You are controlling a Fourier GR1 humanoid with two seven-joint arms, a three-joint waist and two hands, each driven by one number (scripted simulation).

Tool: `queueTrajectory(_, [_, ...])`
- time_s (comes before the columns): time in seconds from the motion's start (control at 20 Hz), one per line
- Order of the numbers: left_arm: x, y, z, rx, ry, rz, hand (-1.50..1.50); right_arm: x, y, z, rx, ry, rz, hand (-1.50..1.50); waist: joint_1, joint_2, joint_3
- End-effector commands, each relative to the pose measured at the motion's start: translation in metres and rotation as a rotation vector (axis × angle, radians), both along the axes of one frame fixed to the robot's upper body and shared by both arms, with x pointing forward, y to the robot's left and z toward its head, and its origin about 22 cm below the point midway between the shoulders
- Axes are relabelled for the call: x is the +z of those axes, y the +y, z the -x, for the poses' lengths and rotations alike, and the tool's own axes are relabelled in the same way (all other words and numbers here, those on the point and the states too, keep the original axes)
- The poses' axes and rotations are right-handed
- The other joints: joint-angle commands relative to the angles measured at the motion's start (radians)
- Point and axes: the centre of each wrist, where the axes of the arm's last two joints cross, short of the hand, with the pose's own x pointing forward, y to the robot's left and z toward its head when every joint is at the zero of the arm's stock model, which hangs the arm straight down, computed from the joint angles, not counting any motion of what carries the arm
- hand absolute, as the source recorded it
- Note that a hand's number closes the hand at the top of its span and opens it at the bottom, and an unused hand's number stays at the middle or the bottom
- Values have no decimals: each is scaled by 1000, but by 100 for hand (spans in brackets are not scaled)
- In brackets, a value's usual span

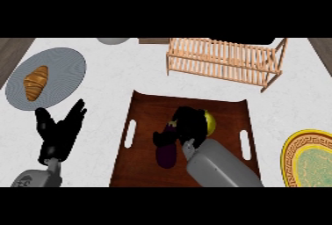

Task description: Pick the eggplant from the tray and place it in the tiered shelf

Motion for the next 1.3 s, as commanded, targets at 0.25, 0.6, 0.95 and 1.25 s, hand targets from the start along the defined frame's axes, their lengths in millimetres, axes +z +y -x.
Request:
queueTrajectory(0.25, [-5, 14, 5, -6, 48, 5, 0, 38, 35, -14, 222, -145, -151, 150, 5, 21, 3])
queueTrajectory(0.6, [-3, 17, 15, 25, 58, -1, 0, 126, 51, -6, 163, -487, -238, 150, -13, 10, 3])
queueTrajectory(0.95, [-13, 17, 17, 38, 62, -15, 0, 214, 39, 11, 41, -678, -195, 150, -35, 8, 3])
queueTrajectory(1.25, [-21, 7, 22, 43, 73, 9, 0, 273, 17, 15, -29, -743, -171, 150, -39, 7, 2])
